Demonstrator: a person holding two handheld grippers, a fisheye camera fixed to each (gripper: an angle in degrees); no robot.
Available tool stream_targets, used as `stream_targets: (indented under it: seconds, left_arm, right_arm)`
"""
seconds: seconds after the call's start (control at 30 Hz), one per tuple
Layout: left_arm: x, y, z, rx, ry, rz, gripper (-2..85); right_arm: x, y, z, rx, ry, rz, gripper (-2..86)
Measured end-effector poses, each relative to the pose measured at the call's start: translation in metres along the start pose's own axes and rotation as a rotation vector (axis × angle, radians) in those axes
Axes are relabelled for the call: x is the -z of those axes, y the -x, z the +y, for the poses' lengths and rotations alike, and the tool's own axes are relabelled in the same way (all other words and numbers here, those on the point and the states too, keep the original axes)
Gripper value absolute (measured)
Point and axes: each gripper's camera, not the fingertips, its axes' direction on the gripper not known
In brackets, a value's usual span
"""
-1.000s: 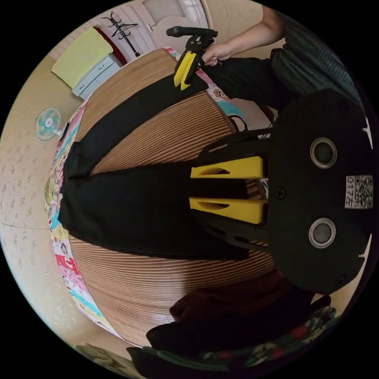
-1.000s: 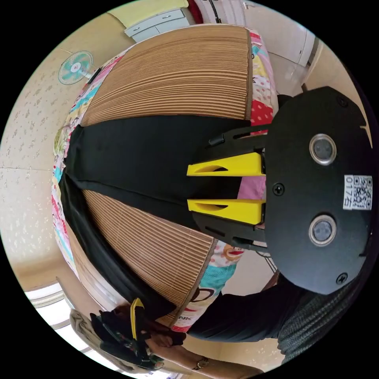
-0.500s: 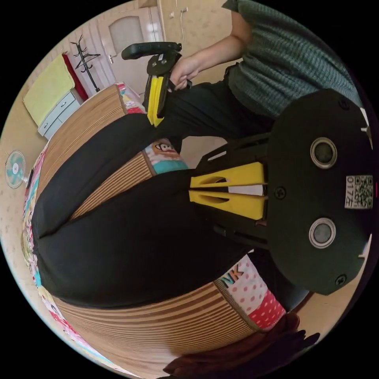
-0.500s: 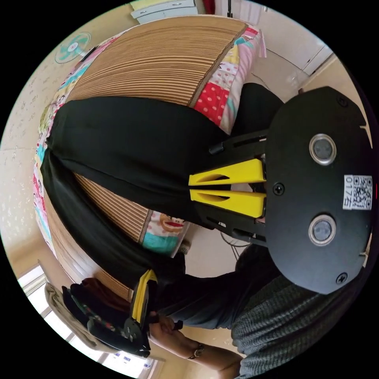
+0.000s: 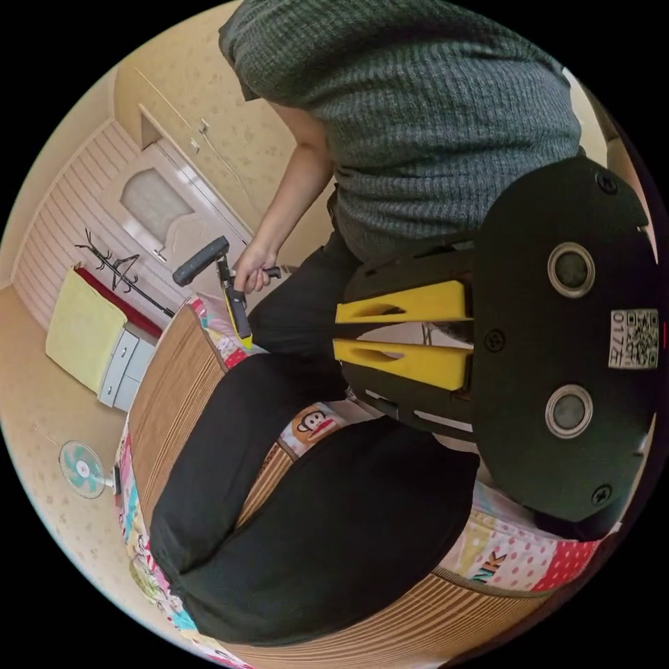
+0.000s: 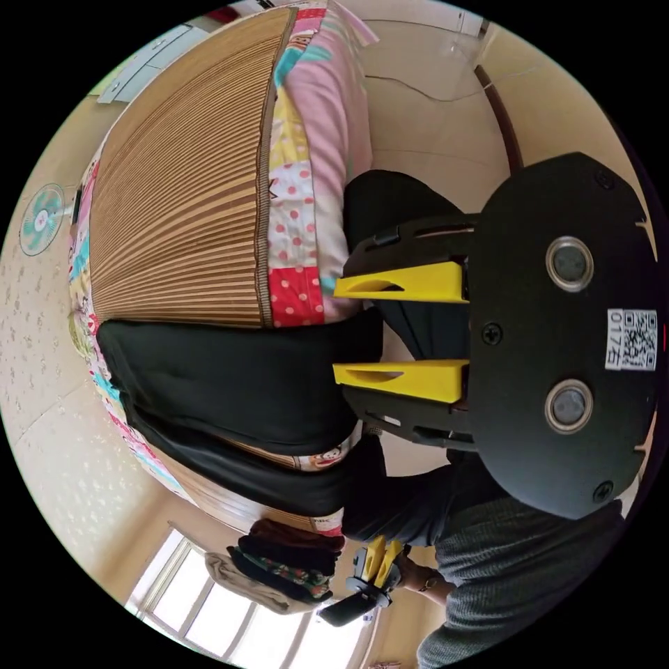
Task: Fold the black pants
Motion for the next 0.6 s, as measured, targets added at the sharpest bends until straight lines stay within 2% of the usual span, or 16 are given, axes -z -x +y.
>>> stream_targets:
  seconds: [0.1,0.2,0.3,0.37,0.47,0.53,0.6]
  left_arm:
    - [0.013,0.0,-0.006,0.031,-0.066,0.053,5.6]
    - [0.023,0.003,-0.008,0.091,-0.127,0.074,6.0]
    - [0.035,0.003,-0.011,0.147,-0.15,0.057,6.7]
    - [0.051,-0.001,-0.011,0.149,-0.198,0.07,7.4]
    - [0.083,-0.001,-0.009,0.179,-0.292,0.11,7.8]
    - [0.1,0.003,-0.009,0.217,-0.332,0.135,8.6]
    - [0.117,0.018,-0.013,0.29,-0.369,0.163,11.5]
  right_arm:
    - [-0.019,-0.01,-0.002,0.026,0.06,-0.04,11.4]
    - [-0.028,-0.017,-0.001,0.028,0.134,0.017,6.6]
    - [-0.017,-0.034,0.007,-0.002,0.165,-0.075,4.1]
    - [0.008,-0.039,0.016,-0.011,0.106,-0.126,3.6]
    - [0.066,-0.026,0.028,0.082,-0.103,-0.211,3.1]
    - [0.098,0.009,0.021,0.265,-0.215,-0.28,2.9]
    - [0.101,0.047,0.009,0.438,-0.215,-0.281,2.7]
